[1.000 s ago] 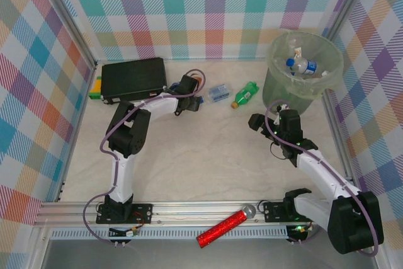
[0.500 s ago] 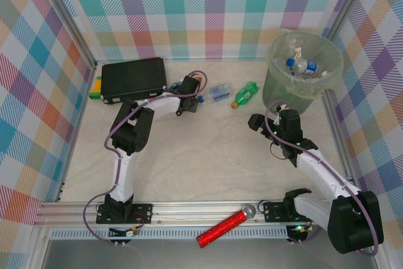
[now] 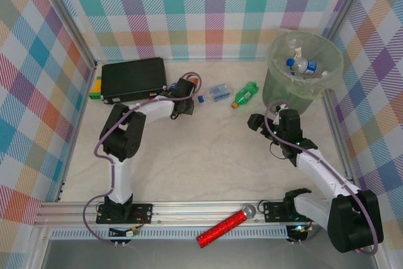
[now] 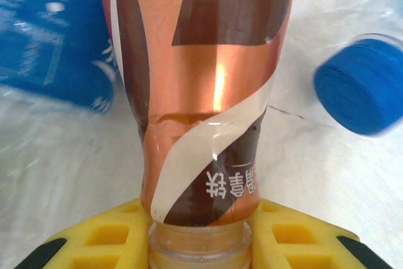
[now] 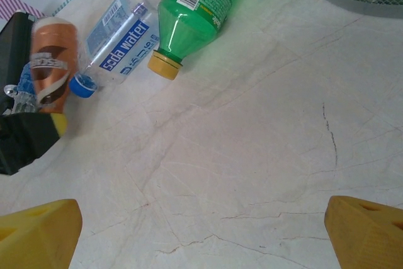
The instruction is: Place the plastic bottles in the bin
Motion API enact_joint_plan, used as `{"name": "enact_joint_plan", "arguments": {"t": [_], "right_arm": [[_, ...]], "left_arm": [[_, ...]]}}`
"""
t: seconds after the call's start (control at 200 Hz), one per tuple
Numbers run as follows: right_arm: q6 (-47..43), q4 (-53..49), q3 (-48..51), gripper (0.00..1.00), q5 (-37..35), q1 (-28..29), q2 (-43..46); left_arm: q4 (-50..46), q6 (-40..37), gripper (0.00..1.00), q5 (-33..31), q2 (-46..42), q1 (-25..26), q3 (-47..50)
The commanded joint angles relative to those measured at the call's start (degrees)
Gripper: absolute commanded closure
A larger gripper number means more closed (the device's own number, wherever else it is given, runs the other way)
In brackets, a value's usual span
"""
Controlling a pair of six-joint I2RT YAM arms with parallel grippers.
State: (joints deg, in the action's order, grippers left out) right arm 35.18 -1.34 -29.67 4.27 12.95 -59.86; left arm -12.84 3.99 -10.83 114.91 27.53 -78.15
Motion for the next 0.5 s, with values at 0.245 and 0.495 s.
{"name": "enact_joint_plan", "arguments": {"t": [0.245,0.495], "right_arm": [[-0.03,0.59,-4.86,0.01,11.03,0.40,1.31],[-3.36,-10.82,-18.15,0.03,22.08,0.94,-0.44]], "left_arm": [[11.29,3.79,0.77,5.53,-20.13,5.67,15.54],[18.50,3.75,0.77,10.10,-33.31,11.80,27.18]]}}
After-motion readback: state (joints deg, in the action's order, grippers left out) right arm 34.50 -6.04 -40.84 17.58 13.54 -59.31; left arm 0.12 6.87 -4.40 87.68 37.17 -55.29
